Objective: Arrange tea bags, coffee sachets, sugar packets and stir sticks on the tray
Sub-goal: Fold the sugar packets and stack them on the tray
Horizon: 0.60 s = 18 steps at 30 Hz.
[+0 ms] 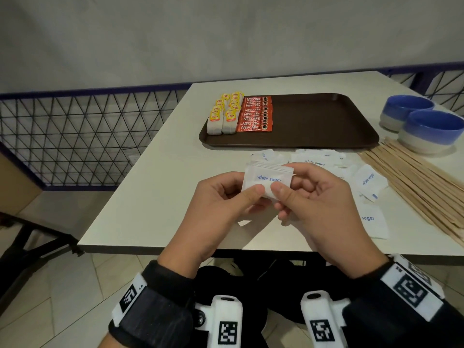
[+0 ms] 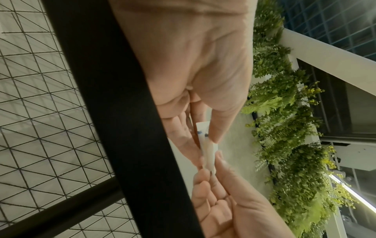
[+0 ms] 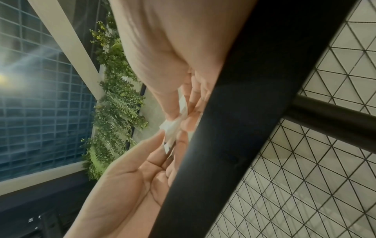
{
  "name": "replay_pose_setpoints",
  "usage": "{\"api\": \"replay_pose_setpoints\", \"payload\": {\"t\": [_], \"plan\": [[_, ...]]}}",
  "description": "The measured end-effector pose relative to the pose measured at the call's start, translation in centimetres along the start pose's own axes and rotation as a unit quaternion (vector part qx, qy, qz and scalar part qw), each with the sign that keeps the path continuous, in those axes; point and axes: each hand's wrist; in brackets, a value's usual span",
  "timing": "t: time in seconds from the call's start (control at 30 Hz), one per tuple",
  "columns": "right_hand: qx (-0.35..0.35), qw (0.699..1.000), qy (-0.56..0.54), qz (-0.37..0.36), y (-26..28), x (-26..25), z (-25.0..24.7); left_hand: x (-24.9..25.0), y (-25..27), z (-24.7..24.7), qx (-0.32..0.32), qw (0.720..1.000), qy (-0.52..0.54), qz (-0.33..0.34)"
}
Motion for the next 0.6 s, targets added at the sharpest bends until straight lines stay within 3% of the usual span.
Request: {"api": "replay_pose_setpoints", "payload": {"t": [0.6], "plan": [[-0.021, 1.0, 0.013, -0.004, 0.23, -0.15, -0.08, 0.05, 0.12, 0.43, 0.004, 1.0, 0.02, -0.003]]}}
Point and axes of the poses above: each hand's wrist, its own y-axis away from the middle knuckle, its own z-axis out of the palm, x = y × z, and after that the axes turned 11 degrees about -x, right-handed
